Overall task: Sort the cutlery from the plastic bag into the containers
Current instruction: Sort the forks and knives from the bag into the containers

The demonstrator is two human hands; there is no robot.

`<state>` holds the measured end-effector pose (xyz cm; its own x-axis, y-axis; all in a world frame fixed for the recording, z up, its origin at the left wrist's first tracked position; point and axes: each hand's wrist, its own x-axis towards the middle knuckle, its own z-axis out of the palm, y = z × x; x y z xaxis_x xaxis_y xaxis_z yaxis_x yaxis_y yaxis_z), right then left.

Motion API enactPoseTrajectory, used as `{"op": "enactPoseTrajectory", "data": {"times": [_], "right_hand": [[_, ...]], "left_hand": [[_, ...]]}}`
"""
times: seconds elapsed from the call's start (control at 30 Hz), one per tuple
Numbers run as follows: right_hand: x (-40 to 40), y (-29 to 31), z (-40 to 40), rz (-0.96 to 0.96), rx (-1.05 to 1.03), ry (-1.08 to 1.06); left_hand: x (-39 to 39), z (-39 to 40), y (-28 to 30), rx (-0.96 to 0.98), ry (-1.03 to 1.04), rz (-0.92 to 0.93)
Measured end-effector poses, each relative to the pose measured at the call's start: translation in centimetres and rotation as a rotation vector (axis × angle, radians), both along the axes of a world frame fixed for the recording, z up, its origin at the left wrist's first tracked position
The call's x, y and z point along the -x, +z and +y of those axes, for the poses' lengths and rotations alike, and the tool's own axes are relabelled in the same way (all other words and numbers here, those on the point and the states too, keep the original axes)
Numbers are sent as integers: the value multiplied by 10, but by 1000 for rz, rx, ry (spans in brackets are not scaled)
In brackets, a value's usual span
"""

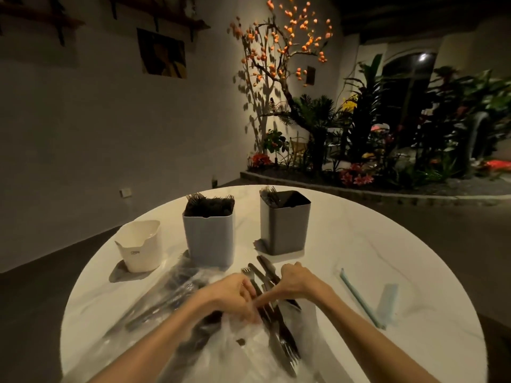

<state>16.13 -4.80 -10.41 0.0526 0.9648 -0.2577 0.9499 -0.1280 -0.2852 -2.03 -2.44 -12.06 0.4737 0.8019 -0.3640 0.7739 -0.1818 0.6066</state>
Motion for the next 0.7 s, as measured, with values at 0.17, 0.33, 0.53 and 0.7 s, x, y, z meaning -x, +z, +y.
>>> {"op": "enactPoseTrajectory", "data": {"times": [0.17, 0.33, 0.53, 0.7], "right_hand": [[10, -15, 5, 60, -43, 27], [8, -24, 9, 122, 8, 2], [-13, -5, 12, 365, 76, -18], [-26, 30, 3, 728, 25, -24]], "left_hand": [[-7, 1, -5, 2, 191, -51], [-3, 9, -6, 6, 46, 83], [19, 14, 5, 50, -156, 211], [26, 12, 11, -10, -239, 288]]}}
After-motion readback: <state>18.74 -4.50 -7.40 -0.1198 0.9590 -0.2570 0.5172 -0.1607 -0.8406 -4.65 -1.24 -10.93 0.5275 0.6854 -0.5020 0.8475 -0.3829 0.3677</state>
